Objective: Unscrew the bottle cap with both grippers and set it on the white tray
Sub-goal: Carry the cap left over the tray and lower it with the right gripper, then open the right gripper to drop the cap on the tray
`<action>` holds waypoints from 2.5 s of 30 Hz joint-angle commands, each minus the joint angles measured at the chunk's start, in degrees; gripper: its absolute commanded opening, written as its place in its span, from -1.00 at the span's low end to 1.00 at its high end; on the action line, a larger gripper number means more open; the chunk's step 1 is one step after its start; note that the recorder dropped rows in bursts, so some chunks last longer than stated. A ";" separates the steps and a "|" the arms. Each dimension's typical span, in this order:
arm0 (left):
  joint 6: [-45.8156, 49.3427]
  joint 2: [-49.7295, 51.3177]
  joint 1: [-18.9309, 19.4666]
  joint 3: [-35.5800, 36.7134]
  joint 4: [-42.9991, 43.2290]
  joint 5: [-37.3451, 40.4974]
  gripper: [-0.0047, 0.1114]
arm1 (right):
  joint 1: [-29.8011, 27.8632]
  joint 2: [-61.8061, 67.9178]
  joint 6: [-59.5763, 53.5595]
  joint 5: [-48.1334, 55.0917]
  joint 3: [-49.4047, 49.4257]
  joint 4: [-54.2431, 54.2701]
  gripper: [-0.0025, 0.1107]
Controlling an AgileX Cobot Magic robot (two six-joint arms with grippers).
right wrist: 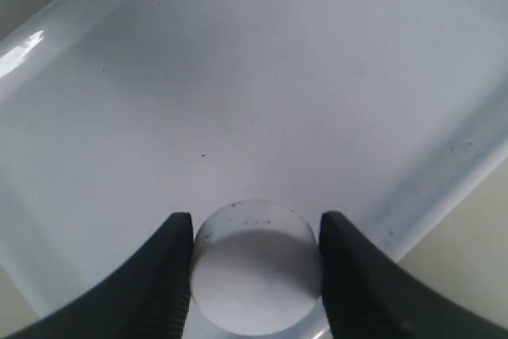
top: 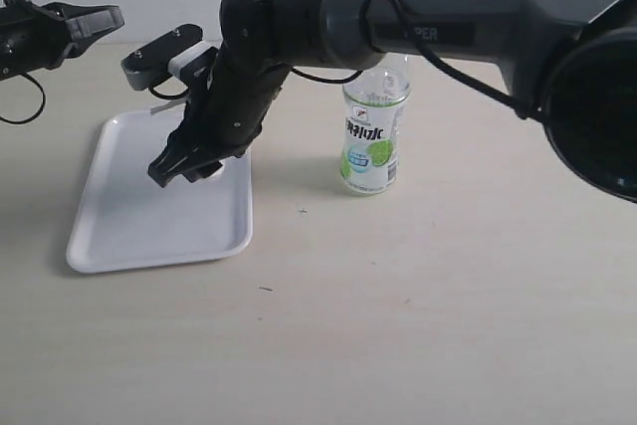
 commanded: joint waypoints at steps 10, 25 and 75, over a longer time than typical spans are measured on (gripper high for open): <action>0.25 -0.88 0.10 0.41 -1.53 0.29 -0.92 | 2.00 2.89 0.06 -5.35 -0.88 0.36 -0.96; 0.15 -0.88 0.10 0.41 -1.43 0.19 -0.92 | 2.00 4.99 0.17 -2.75 -0.88 0.50 -0.96; 0.25 -0.88 0.10 0.41 -0.10 -0.50 -0.92 | 2.00 -39.83 19.33 12.54 8.55 -27.29 -0.96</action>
